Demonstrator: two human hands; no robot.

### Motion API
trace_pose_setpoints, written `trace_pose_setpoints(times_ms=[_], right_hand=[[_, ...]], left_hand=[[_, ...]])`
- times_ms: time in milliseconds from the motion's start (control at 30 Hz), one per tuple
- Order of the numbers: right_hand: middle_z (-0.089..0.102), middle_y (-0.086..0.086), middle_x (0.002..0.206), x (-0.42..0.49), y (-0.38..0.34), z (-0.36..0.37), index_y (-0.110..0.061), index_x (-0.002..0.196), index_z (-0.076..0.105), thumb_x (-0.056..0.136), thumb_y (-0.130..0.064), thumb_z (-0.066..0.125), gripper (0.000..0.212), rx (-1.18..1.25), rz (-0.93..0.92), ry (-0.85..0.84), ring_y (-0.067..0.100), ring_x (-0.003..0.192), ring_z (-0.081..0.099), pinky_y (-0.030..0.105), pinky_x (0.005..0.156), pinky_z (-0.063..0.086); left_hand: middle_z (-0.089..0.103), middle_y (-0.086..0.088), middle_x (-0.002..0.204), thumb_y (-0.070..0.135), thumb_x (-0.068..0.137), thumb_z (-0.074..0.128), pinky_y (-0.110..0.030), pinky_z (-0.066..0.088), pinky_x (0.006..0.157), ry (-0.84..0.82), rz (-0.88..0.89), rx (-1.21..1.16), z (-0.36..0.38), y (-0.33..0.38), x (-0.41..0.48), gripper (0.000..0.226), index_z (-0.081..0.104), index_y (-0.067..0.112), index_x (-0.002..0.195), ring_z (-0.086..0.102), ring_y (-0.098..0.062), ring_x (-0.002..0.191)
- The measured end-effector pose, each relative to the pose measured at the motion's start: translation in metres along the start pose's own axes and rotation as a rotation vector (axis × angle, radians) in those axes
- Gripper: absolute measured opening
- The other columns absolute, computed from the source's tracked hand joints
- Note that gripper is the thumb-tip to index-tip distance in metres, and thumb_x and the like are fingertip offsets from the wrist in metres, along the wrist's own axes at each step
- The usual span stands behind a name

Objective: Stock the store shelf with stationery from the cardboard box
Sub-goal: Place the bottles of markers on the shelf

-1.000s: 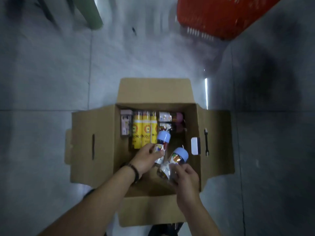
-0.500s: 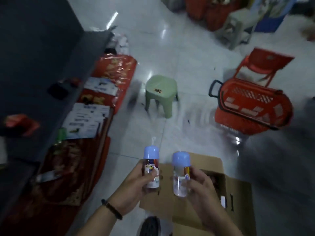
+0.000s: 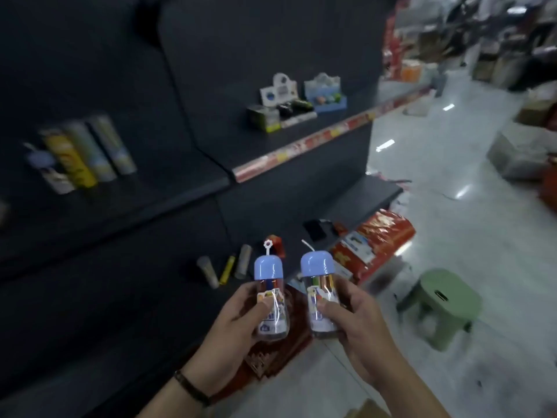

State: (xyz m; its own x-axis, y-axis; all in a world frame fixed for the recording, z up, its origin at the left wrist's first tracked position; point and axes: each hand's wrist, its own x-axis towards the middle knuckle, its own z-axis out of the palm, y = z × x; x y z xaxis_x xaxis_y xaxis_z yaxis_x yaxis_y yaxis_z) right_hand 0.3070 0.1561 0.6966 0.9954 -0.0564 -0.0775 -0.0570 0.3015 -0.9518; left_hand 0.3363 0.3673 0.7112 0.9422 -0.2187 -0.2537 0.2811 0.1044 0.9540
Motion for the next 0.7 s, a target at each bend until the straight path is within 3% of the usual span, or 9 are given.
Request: trace_pose_setpoints(times_ms=[100,200,267,433,567,700], right_hand=[[0.078,0.014,0.111,0.023,-0.011,0.080,-0.029,0.114,0.077,0.080,-0.013,0.068,0.038,-0.011,-0.043,-0.117,0.032,0.097,0.074,0.048,0.083,0.060],[0.074,0.022,0.105,0.042,-0.013,0.164,-0.024,0.119,0.073,0.080,-0.017,0.061,0.041,0.056,0.006,-0.203,0.036,0.086,0.067,0.040,0.066,0.054],[0.073,0.027,0.108,0.053,-0.012,0.218,-0.015,0.125,0.069,0.079,-0.021,0.064,0.047,0.081,0.020,-0.254,0.035,0.087,0.067,0.037,0.064,0.055],[0.076,0.021,0.114,0.077,-0.001,0.341,-0.023,0.107,0.077,0.080,-0.024,0.078,0.027,-0.017,-0.069,-0.354,0.030,0.095,0.074,0.041,0.077,0.061],[0.072,0.025,0.108,0.107,0.003,0.409,-0.021,0.109,0.076,0.082,-0.023,0.080,0.028,-0.074,-0.136,-0.370,0.030,0.093,0.068,0.041,0.082,0.058],[0.075,0.017,0.109,0.151,-0.004,0.449,-0.025,0.114,0.074,0.086,-0.025,0.082,0.029,-0.119,-0.182,-0.363,0.030,0.101,0.072,0.048,0.093,0.058]], left_hand=[[0.072,-0.022,0.122,0.023,0.089,0.070,-0.059,0.059,0.093,0.090,0.073,-0.030,-0.075,0.040,-0.017,0.040,0.068,0.010,0.127,0.071,-0.039,0.109],[0.073,-0.022,0.119,0.020,0.087,0.070,-0.060,0.060,0.090,0.167,0.126,-0.047,-0.148,0.074,-0.035,0.038,0.070,0.008,0.123,0.073,-0.039,0.105],[0.074,-0.022,0.117,0.018,0.087,0.071,-0.062,0.059,0.092,0.213,0.157,-0.043,-0.195,0.091,-0.045,0.035,0.072,0.009,0.120,0.073,-0.040,0.106],[0.077,-0.014,0.109,0.016,0.092,0.073,-0.059,0.059,0.094,0.302,0.252,0.079,-0.306,0.127,-0.060,0.026,0.072,0.015,0.119,0.074,-0.035,0.105],[0.078,-0.003,0.111,0.016,0.097,0.073,-0.047,0.060,0.095,0.346,0.303,0.217,-0.376,0.154,-0.054,0.025,0.069,0.021,0.121,0.074,-0.024,0.108],[0.077,0.003,0.112,0.016,0.095,0.076,-0.035,0.059,0.092,0.370,0.358,0.339,-0.427,0.186,-0.022,0.031,0.066,0.026,0.122,0.074,-0.015,0.105]])
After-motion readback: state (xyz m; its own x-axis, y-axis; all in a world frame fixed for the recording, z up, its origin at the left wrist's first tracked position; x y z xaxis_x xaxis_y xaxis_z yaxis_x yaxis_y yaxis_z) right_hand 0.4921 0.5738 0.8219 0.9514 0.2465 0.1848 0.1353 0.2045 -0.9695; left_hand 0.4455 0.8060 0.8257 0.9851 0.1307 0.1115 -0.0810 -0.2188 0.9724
